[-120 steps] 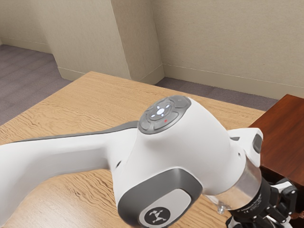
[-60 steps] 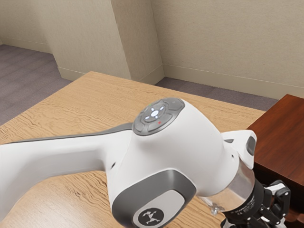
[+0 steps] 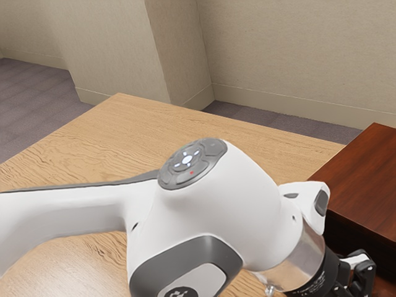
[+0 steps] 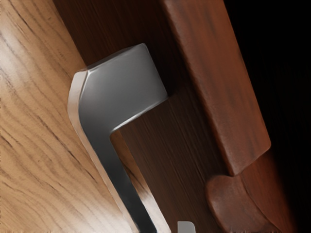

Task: Pull the drawer handle with one arm to open the drawer

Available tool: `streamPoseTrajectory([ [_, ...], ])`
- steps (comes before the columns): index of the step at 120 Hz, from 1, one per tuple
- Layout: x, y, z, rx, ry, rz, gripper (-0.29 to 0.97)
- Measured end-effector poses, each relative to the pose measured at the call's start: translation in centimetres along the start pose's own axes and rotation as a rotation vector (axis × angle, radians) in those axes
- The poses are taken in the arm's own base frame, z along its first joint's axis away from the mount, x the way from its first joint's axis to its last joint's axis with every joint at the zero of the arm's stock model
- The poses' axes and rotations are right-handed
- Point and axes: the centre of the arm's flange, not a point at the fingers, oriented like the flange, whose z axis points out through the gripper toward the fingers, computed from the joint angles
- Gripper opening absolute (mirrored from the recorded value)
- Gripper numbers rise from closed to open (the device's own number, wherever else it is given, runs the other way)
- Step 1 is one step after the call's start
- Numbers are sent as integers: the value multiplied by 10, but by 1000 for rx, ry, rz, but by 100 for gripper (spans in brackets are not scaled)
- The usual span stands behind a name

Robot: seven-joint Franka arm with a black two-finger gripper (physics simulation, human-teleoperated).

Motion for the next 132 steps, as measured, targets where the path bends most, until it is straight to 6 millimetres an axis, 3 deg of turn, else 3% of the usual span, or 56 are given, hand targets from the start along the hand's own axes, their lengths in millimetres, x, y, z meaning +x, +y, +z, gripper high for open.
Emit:
streamPoseTrajectory([
  [132,-17,-44,-25,-30,-48,19,-11],
])
